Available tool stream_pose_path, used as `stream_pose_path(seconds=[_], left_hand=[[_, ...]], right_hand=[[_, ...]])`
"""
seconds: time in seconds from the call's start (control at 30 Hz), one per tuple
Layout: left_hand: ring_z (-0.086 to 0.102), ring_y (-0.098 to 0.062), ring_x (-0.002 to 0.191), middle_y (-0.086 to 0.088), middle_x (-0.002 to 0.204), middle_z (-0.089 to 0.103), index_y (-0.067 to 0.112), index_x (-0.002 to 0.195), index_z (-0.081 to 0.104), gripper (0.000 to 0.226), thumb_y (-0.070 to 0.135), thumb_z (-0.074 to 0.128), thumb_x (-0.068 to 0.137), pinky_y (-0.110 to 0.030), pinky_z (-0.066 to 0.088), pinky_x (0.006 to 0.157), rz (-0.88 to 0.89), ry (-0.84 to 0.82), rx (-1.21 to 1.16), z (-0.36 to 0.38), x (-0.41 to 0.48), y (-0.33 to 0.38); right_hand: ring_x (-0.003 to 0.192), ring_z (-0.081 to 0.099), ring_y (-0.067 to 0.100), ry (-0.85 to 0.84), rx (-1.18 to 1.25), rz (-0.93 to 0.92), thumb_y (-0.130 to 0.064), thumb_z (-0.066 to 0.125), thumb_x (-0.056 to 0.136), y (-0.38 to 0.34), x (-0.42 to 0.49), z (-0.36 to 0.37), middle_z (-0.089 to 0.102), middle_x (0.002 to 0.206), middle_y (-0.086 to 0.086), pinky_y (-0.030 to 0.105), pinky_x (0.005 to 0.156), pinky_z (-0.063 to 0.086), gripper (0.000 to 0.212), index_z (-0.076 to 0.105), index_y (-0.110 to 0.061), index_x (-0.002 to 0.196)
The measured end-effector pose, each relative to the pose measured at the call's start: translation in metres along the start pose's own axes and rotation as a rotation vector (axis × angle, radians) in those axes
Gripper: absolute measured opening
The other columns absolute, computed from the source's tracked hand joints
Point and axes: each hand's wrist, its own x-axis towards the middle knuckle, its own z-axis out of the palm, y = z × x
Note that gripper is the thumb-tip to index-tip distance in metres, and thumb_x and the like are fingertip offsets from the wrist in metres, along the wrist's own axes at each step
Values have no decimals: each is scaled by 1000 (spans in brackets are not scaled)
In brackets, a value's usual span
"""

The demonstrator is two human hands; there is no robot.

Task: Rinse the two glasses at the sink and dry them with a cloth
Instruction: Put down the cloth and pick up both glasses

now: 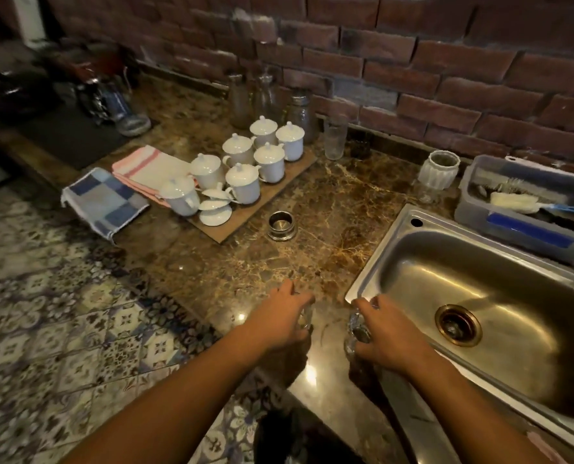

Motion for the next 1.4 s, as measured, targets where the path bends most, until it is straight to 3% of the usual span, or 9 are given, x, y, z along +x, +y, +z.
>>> stream_pose_path(seconds=[0.27,0.47,0.9,1.4], left_hand=[[44,-29,123,-7,133,40,29,139,47,59,36,71,86,-41,49,98,-175,96,-69,-25,-52,-91],[45,-32,125,-8,134,41,33,138,47,62,41,72,82,-45,49,99,-205,99,-102,-44,-65,-185],[44,-33,123,-10,130,41,28,140,47,64,39,70,82,-44,48,98,-12,96,10,-100,-63,-398],[48,-30,122,-11,132,44,28,141,49,67,40,77,80,-38,45,102,183,11,36,-151,41,-464]], right_hand=[[126,46,27,-69,-47,-134,-49,67,82,-92,50,-4,45,132,7,32,99,45,72,39,-29,145],[124,47,23,-51,-100,-179,-48,65,84,-182,94,8,45,134,6,30,92,47,75,35,-29,150],[121,47,26,-1,-58,-3,-43,71,82,-353,181,34,45,133,10,31,94,46,79,36,-25,150],[116,46,24,71,57,159,-40,70,82,-385,266,51,45,126,8,30,89,47,83,29,-24,152]])
